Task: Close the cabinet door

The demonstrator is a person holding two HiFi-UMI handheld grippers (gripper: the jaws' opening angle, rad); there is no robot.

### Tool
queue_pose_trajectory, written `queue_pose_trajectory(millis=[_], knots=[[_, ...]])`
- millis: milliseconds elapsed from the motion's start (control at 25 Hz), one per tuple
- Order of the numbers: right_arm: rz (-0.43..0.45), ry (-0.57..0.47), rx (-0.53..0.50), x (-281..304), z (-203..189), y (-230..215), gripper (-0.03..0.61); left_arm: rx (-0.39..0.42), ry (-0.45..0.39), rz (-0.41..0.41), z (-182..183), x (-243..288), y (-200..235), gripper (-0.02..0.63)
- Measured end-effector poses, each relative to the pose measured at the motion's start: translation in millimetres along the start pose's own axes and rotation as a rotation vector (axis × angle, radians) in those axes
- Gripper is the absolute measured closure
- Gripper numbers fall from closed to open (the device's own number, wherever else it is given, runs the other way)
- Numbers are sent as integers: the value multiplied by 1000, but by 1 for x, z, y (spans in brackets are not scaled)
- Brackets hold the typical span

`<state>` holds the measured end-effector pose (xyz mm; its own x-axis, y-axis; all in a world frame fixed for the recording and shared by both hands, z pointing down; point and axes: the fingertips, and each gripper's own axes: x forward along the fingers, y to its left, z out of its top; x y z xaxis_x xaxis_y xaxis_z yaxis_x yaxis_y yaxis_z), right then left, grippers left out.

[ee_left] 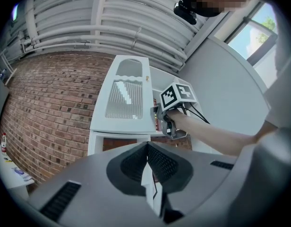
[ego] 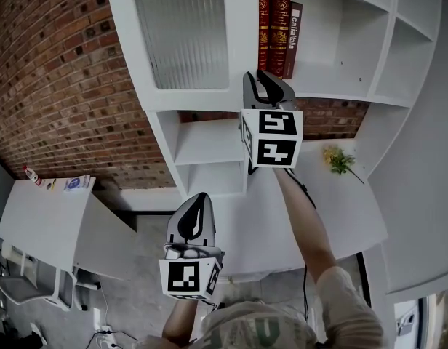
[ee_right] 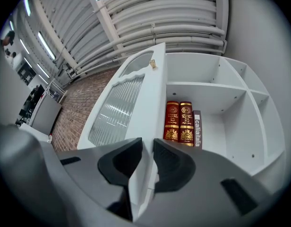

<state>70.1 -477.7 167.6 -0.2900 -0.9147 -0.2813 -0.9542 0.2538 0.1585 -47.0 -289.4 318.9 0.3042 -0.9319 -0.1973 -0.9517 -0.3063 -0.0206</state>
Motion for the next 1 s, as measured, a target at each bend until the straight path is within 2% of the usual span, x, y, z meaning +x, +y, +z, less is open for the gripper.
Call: queue_pose_trajectory(millis=[1000], knots=[[-28,57,-26,43,-17,-14,499,23,-8,31,1,9,8,600]])
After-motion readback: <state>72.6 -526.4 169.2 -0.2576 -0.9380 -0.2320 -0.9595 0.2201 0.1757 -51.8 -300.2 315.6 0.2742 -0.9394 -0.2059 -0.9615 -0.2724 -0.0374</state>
